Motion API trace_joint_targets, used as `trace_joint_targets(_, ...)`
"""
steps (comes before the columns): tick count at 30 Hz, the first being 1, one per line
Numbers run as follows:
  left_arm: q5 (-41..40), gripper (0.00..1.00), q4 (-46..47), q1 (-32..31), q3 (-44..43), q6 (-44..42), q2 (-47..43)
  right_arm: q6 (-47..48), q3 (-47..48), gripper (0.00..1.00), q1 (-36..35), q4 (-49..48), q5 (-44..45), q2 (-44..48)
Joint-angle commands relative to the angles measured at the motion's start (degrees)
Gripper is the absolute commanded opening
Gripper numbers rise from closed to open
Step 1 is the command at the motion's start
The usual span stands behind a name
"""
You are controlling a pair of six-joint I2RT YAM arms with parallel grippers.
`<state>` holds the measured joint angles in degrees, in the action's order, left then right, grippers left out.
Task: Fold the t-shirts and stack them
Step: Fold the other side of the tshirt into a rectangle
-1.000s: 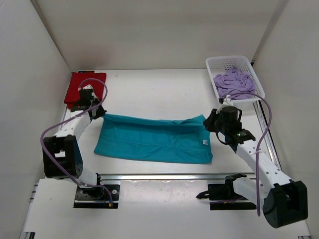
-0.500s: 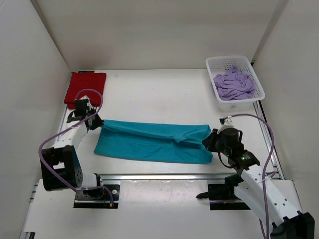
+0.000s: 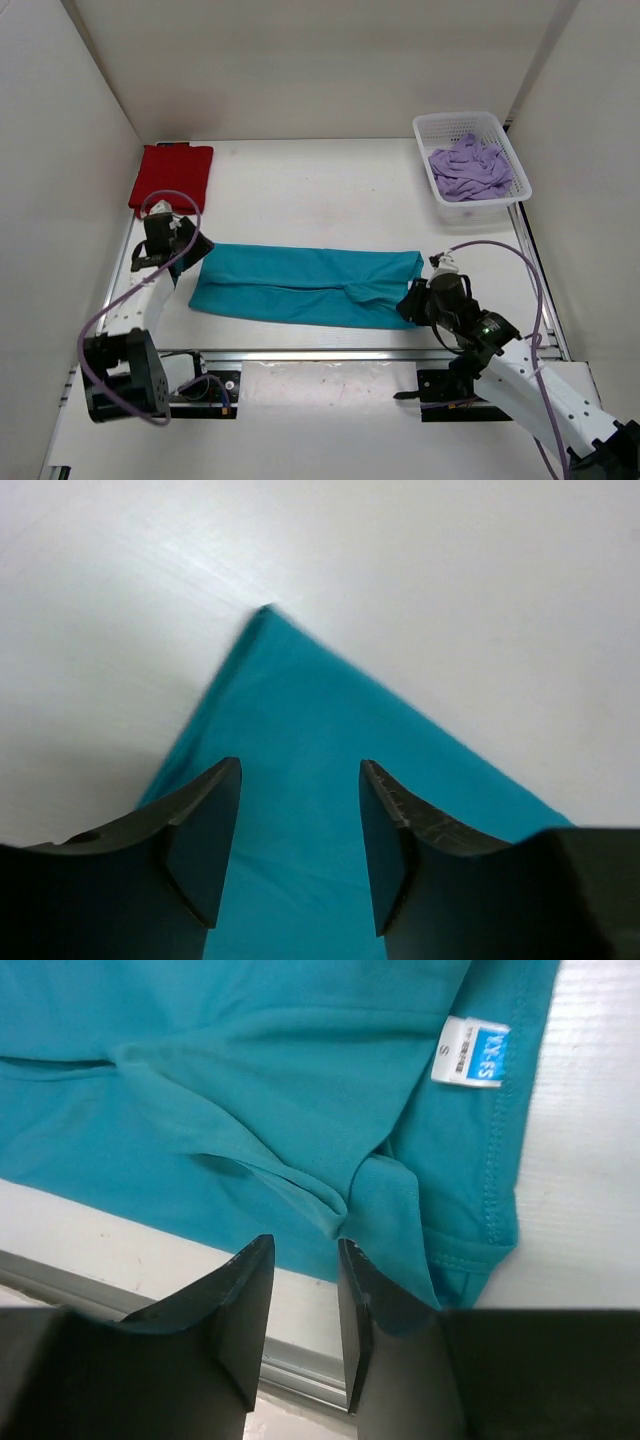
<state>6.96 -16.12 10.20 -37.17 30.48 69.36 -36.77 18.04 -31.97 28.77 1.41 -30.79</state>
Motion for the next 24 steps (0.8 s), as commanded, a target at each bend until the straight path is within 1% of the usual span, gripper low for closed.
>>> trace_joint_targets(1, -3.3, 0.6, 4.2, -7.8, -1.9, 0.2, -6.2, 1.7, 6.9, 0.31, -3.6, 1.0, 9.0, -2.0)
trace_joint_targets(2, -4.4, 0.6, 4.3, -12.2, -2.3, -0.2, -7.0, 3.4, 8.5, 0.3, -5.5, 0.6, 9.7, -3.8)
trace_joint_targets(3, -4.8, 0.59, 4.3, -13.7, -2.6, -0.2, -7.4, 5.4, 8.9, 0.29, -6.0, -0.7, 10.0, -4.9)
trace_joint_targets(5, -6.0, 0.58, 4.6, -20.4, -2.3, -0.4, -7.6, 9.2, 11.1, 0.17, -9.0, -4.2, 7.8, -9.4)
trace_joint_targets(6, -6.4, 0.59, 5.7, -22.0, -1.2, -0.4, -8.1, 11.4, 12.4, 0.1, -11.5, -5.6, 7.1, -13.6)
trace_joint_targets(7, -6.7, 0.58, 6.3, -25.0, 0.0, 0.3, -8.0, 11.9, 13.0, 0.03, -12.7, -7.4, 7.1, -17.7)
trace_joint_targets(8, -6.3, 0.58, 7.6, -27.2, 1.5, 1.1, -8.4, 13.0, 14.2, 0.01, -15.8, -9.2, 7.8, -22.4)
trace_joint_targets(9, -6.1, 0.57, 7.9, -28.2, 2.1, 1.4, -8.4, 15.1, 15.0, 0.0, -17.0, -10.1, 8.0, -24.0)
trace_joint_targets(10, -6.1, 0.58, 9.3, -30.0, 3.9, 2.4, -8.6, 15.7, 16.7, 0.01, -19.9, -11.3, 10.0, -28.1)
trace_joint_targets(11, -5.6, 0.57, 10.9, -31.1, 5.1, 3.2, -9.2, 17.0, 18.9, 0.03, -22.2, -11.7, 11.4, -30.1)
trace_joint_targets(12, -5.4, 0.56, 11.9, -31.5, 6.5, 3.8, -9.4, 19.2, 20.5, 0.07, -23.7, -12.1, 11.3, -34.0)
trace_joint_targets(14, -5.1, 0.56, 12.7, -32.1, 8.3, 4.5, -9.9, 20.9, 22.7, 0.2, -25.1, -12.5, 13.5, -40.6)
trace_joint_targets(15, -3.6, 0.56, 13.6, -32.0, 9.0, 4.8, -9.9, 20.9, 24.7, 0.23, -26.2, -11.6, 14.6, -42.1)
trace_joint_targets(17, -2.6, 0.56, 14.4, -31.5, 10.9, 5.5, -10.8, 21.9, 25.6, 0.26, -25.5, -12.2, 15.6, -46.2)
trace_joint_targets(20, -3.0, 0.56, 15.0, -31.6, 12.0, 5.2, -12.0, 21.0, 25.1, 0.26, -23.8, -14.8, 12.4, -48.0)
trace_joint_targets(21, -2.5, 0.56, 15.4, -30.7, 12.0, 5.3, -12.0, 20.7, 24.5, 0.26, -23.0, -15.7, 12.0, -48.5)
trace_joint_targets(23, -1.7, 0.56, 15.4, -30.2, 12.6, 5.6, -11.7, 20.5, 23.6, 0.27, -22.6, -16.3, 13.1, -49.1)
trace_joint_targets(24, -1.7, 0.56, 16.9, -30.7, 12.7, 5.5, -11.6, 21.6, 23.8, 0.28, -22.2, -17.1, 12.5, -49.3)
